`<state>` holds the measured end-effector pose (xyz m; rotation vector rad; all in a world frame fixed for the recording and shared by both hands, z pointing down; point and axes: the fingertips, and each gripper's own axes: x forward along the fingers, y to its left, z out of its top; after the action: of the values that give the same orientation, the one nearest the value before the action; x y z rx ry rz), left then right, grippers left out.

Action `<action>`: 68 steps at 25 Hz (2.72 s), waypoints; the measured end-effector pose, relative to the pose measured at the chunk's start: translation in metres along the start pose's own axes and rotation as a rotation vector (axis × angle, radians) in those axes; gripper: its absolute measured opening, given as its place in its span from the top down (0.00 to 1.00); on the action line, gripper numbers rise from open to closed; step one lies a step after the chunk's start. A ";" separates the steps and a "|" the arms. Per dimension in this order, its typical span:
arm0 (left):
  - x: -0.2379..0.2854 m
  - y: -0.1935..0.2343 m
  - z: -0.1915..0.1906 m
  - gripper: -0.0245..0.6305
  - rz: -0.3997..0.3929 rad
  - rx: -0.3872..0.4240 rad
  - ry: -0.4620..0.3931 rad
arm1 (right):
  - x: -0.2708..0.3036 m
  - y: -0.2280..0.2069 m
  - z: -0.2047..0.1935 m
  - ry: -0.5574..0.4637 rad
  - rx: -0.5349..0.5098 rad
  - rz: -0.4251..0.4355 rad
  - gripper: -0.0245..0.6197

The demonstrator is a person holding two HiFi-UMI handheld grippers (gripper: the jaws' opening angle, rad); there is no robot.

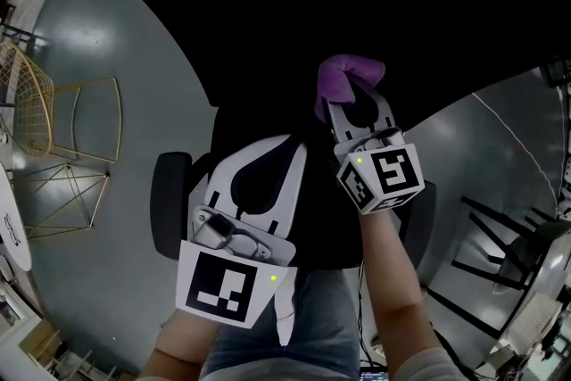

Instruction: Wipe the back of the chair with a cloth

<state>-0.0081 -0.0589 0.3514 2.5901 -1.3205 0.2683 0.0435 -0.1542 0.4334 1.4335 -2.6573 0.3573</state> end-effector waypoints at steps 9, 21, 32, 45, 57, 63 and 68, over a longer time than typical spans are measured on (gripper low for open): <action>0.017 -0.031 0.003 0.95 -0.039 0.014 0.004 | -0.031 -0.038 -0.004 0.001 0.022 -0.052 0.86; 0.037 -0.062 0.003 0.95 -0.090 0.028 0.013 | -0.065 -0.083 -0.012 0.008 0.049 -0.125 0.86; 0.046 -0.084 0.004 0.95 -0.129 0.032 0.014 | -0.095 -0.112 -0.017 0.012 0.069 -0.184 0.86; 0.047 -0.086 -0.007 0.95 -0.139 0.027 0.035 | -0.100 -0.114 -0.028 -0.023 0.092 -0.189 0.86; 0.052 -0.088 -0.013 0.95 -0.155 0.036 0.056 | -0.098 -0.108 -0.081 0.067 0.132 -0.170 0.86; 0.050 -0.083 -0.015 0.95 -0.146 0.025 0.055 | -0.095 -0.106 -0.079 0.076 0.128 -0.168 0.86; 0.045 -0.074 -0.017 0.95 -0.132 0.021 0.057 | -0.086 -0.100 -0.078 0.079 0.127 -0.155 0.86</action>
<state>0.0775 -0.0471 0.3710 2.6518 -1.1285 0.3316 0.1727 -0.1178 0.5073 1.6139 -2.4823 0.5640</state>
